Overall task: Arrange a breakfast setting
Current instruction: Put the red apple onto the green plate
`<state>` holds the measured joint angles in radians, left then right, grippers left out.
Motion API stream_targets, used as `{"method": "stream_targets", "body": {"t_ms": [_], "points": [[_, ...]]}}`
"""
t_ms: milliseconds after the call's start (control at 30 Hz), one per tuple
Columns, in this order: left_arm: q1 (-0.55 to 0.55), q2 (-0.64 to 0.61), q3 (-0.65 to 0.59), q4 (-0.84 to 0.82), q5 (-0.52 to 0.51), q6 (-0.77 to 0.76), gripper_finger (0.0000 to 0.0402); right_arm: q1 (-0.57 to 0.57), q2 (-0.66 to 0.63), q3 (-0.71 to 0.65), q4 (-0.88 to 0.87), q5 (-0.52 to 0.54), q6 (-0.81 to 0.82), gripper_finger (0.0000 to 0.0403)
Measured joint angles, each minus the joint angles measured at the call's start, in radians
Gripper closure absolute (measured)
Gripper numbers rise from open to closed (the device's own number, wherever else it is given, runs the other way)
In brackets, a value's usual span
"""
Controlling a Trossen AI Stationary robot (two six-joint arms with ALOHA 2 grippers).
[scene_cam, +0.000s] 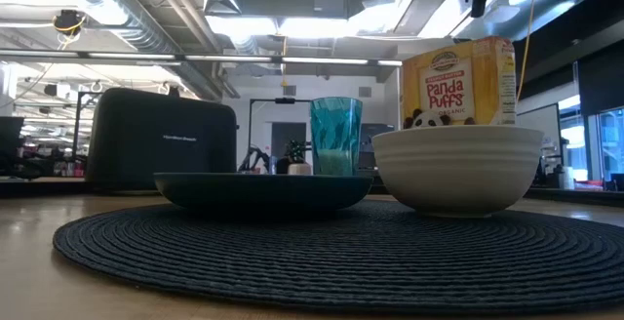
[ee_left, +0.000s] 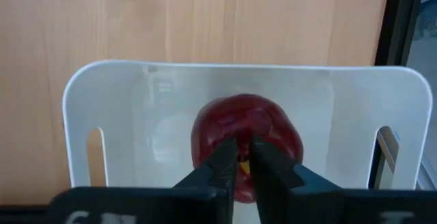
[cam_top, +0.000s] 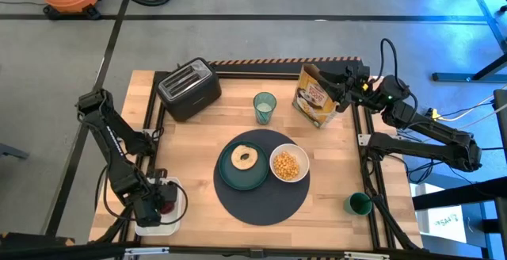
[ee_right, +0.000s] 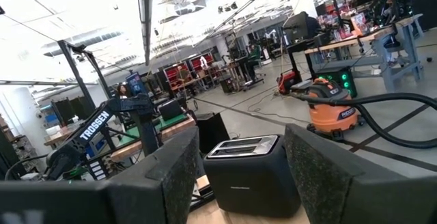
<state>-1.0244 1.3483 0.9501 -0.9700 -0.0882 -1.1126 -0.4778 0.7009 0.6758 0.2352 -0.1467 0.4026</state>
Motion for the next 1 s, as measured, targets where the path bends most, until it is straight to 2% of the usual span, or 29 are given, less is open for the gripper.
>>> {"method": "stream_targets", "body": {"t_ms": [233,500,567,800,900,1000], "points": [[0.000,0.000,0.000,0.003,0.011,0.000,0.0396,0.000,0.000,0.000,0.001,0.000,0.000,0.0196],[0.012,-0.008,0.005,-0.015,0.164,-0.003,0.0399,0.000,0.000,0.000,0.003,0.000,0.000,0.0196],[0.030,-0.017,0.026,-0.035,0.167,-0.004,0.0399,0.000,0.000,0.000,0.003,0.000,0.000,0.0196],[0.141,-0.065,0.149,-0.183,0.038,0.059,0.0400,0.000,0.000,0.000,0.008,0.000,0.016,0.0196],[0.236,-0.067,0.209,-0.211,-0.019,0.194,0.0400,0.000,-0.001,0.000,0.009,0.014,0.056,0.0196],[0.360,-0.062,0.260,-0.156,-0.066,0.401,0.0401,0.000,-0.013,0.000,0.007,0.024,0.090,0.0196]]}}
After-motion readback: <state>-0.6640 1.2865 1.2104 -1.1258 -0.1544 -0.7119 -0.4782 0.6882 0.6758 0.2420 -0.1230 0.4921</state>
